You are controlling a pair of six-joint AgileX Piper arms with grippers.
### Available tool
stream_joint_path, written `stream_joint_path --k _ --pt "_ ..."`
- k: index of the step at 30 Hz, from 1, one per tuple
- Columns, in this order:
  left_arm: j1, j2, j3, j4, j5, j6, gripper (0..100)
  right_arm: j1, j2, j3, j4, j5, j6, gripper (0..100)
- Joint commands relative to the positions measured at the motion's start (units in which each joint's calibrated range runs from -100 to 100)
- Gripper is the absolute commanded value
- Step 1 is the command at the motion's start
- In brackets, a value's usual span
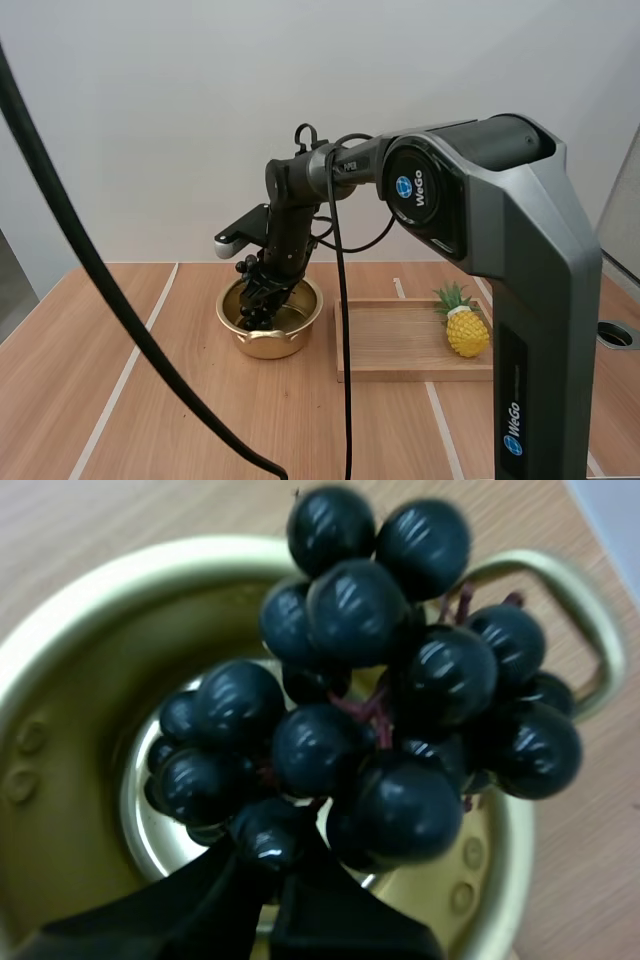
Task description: Open the pot, put the grape inside, and close it
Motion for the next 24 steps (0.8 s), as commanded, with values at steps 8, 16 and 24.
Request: stream_joint_path --k 8,16,24 --pt "0.03 -0.2 -0.2 0.5 -0.9 0.2 0 0.0 2.7 -0.4 0.0 5.9 1.1 0" --pt "0.03 -0.2 -0.2 0.5 1.8 0.2 0 0.0 1.8 -0.4 0.0 5.9 1.0 0" --pt "0.03 -0.2 -0.2 0.5 0.8 1.4 0 0.0 1.7 -0.4 -0.2 5.9 4.3 0"
